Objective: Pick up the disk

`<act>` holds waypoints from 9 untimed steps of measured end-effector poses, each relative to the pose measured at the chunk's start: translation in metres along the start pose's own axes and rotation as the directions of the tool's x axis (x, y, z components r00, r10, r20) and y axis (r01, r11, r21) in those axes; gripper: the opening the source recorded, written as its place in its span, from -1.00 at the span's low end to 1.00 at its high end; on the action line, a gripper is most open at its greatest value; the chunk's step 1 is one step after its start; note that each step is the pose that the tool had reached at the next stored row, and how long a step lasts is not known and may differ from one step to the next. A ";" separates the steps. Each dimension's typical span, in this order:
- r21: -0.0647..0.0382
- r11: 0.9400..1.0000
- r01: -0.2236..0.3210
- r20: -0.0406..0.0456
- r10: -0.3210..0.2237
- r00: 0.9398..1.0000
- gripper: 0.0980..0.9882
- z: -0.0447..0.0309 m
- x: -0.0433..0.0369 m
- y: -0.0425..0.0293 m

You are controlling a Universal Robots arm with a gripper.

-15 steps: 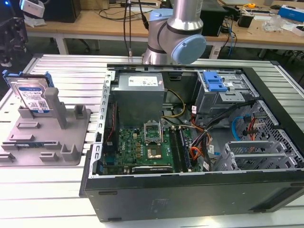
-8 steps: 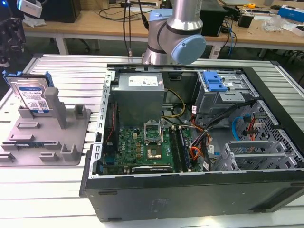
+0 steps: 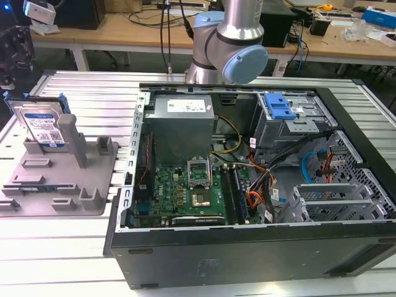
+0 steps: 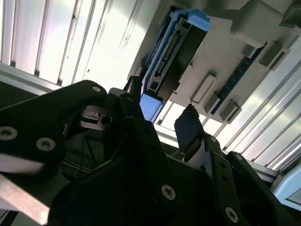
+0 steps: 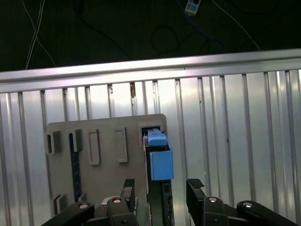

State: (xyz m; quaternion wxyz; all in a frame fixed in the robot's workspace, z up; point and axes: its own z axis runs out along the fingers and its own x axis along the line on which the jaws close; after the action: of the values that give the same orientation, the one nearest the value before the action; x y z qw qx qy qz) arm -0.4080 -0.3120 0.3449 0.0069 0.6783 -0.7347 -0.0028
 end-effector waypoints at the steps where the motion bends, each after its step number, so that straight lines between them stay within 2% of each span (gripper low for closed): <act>1: 0.000 1.000 0.000 0.000 0.000 1.000 0.03 0.0009 0.0001 0.0012; 5: 0.000 1.000 0.001 0.000 -0.001 1.000 0.03 0.0061 0.0007 0.0089; 9: 0.000 1.000 0.002 0.000 -0.002 1.000 0.03 0.0102 0.0007 0.0094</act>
State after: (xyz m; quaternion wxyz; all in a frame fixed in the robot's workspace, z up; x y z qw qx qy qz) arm -0.4176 -0.3120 0.3348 0.0068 0.6790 -0.7341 -0.0027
